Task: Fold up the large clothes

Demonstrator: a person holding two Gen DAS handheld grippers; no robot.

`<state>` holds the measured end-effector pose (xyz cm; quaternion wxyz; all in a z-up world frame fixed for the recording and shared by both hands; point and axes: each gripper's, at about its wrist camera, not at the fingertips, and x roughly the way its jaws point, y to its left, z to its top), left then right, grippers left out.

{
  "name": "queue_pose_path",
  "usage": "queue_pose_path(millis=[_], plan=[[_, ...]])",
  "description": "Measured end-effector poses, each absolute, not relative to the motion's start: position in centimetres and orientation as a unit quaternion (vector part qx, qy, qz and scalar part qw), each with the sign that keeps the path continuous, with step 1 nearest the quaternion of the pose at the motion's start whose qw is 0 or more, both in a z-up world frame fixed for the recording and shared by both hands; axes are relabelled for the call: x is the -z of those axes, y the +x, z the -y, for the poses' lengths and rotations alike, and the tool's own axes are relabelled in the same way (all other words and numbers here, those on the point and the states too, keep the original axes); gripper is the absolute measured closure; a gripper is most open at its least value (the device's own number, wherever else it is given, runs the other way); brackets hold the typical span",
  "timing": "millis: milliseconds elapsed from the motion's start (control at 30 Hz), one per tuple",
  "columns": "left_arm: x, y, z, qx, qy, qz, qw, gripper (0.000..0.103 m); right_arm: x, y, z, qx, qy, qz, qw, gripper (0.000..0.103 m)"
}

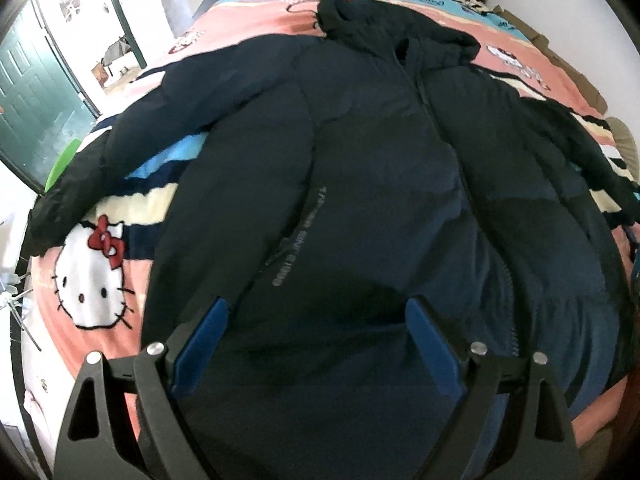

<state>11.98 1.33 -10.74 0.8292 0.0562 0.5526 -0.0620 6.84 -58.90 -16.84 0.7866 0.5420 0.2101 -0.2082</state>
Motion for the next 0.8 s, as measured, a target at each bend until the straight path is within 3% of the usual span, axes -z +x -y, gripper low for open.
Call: queue_pose_path(millis=[333, 600, 800], plan=[[11.7, 12.4, -0.7, 0.063, 0.067, -0.562, 0.822, 0.012, 18.9, 9.2, 61.9, 0.198, 0.584, -0.183, 0.766, 0.014], [12.4, 12.6, -0.4, 0.061, 0.075, -0.564, 0.820, 0.012, 16.4, 8.3, 61.1, 0.194, 0.579, -0.157, 0.776, 0.026], [12.6, 12.6, -0.2, 0.060, 0.076, -0.564, 0.820, 0.012, 15.7, 8.8, 61.4, 0.180, 0.569, -0.165, 0.785, 0.026]])
